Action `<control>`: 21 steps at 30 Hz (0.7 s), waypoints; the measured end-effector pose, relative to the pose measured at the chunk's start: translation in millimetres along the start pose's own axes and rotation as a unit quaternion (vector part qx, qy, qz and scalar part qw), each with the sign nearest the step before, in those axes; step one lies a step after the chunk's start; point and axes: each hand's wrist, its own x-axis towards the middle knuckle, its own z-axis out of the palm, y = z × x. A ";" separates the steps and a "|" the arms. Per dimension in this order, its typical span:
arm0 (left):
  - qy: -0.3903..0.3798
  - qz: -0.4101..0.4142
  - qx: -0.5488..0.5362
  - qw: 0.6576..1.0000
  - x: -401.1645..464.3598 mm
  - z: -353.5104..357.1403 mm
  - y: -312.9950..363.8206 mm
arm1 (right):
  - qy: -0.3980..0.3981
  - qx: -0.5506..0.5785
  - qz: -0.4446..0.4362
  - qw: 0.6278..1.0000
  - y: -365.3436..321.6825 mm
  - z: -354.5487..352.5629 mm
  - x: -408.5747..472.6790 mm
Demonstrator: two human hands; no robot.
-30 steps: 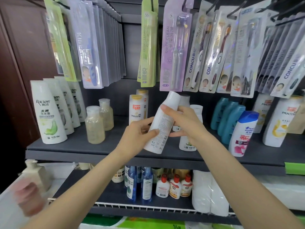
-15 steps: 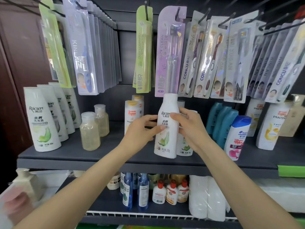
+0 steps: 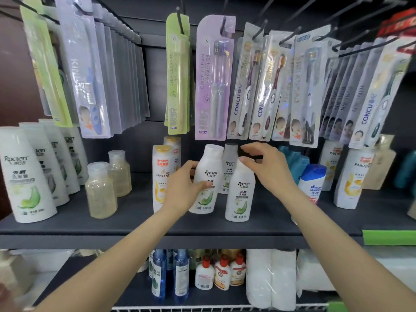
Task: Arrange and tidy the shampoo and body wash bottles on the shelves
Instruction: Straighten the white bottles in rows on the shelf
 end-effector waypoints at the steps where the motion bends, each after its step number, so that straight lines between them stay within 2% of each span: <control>1: 0.007 -0.008 -0.002 1.000 4.7 4.2 -1.5 | -0.017 -0.017 0.007 1.000 5.5 -0.2 2.5; 4: 0.016 -0.028 -0.004 0.999 20.3 18.4 -3.7 | -0.063 -0.031 0.024 0.997 18.8 0.5 7.7; 12: -0.020 -0.048 -0.030 0.998 58.6 49.9 -17.3 | -0.060 -0.001 0.005 0.998 29.3 -6.4 15.5; 21: -0.080 -0.052 -0.060 0.994 63.0 73.6 -27.5 | -0.044 0.042 0.004 0.998 38.2 -0.6 15.9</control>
